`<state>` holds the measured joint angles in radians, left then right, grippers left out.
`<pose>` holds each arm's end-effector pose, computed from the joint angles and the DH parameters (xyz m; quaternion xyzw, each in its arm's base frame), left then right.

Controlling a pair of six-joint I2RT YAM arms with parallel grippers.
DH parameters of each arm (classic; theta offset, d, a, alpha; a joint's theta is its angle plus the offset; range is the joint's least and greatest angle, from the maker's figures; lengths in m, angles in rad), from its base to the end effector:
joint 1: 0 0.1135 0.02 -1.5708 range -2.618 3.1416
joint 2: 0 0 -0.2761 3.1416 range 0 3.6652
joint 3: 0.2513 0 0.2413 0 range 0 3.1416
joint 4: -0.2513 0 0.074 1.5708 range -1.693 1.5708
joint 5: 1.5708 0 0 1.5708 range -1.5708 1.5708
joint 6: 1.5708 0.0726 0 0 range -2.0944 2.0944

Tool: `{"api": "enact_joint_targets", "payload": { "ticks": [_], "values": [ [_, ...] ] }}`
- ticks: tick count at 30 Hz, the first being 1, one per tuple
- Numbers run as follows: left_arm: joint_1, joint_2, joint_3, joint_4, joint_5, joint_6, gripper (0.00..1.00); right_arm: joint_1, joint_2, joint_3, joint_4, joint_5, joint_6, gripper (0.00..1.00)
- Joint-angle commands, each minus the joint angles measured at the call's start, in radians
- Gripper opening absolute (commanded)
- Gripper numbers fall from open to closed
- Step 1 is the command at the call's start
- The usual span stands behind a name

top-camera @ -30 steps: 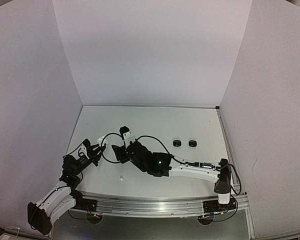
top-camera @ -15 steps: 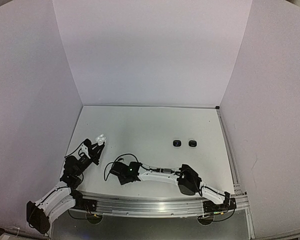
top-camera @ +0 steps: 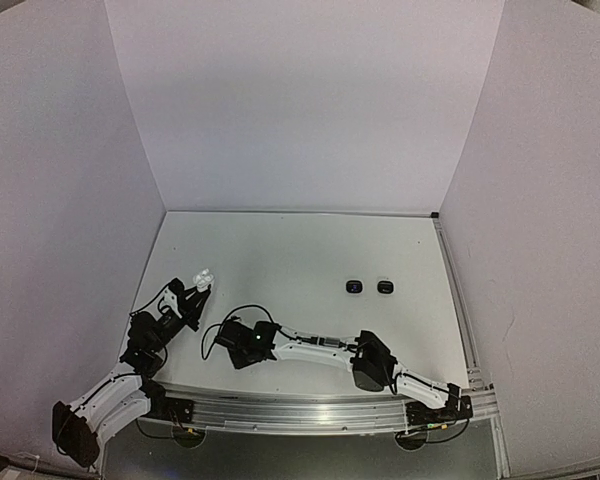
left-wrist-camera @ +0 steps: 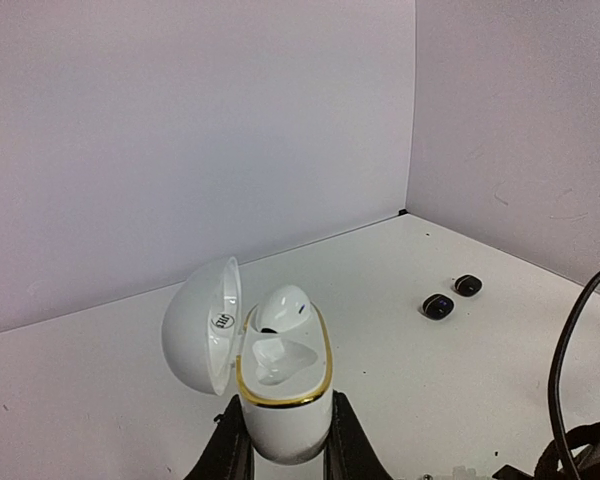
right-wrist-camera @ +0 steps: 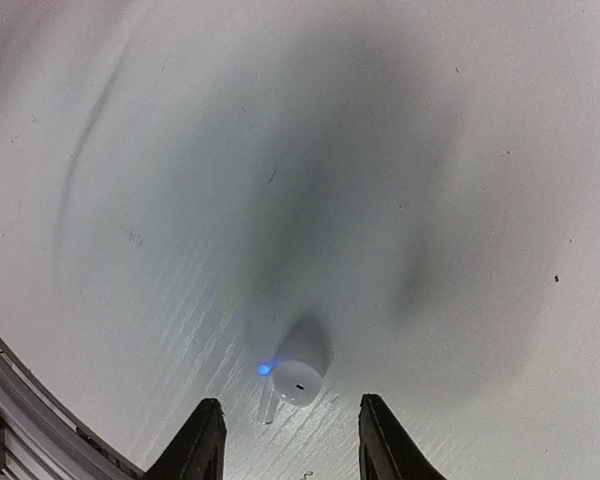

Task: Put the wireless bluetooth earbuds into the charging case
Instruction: Pick up the left earbud from the center of the board.

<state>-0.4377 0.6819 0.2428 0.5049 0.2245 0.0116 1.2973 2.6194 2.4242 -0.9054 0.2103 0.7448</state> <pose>0.1627 -0.0940 0.2520 0.2310 0.6439 -0.2282 0.6928 0.1674 0.5408 0.1355 -0.2403 0.9371 0.1442 0.2081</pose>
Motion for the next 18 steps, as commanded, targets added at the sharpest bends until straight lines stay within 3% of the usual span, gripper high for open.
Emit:
{"api": "enact_joint_targets", "payload": {
  "ticks": [1, 18],
  "values": [
    [-0.004, 0.004, 0.041, 0.022, 0.003, 0.015, 0.00, -0.012, 0.047, 0.065, -0.006, -0.003, -0.032, 0.36],
    [-0.004, 0.003, 0.047, 0.014, 0.010, 0.009, 0.00, -0.019, 0.078, 0.056, -0.006, -0.009, -0.096, 0.20]
  ]
}}
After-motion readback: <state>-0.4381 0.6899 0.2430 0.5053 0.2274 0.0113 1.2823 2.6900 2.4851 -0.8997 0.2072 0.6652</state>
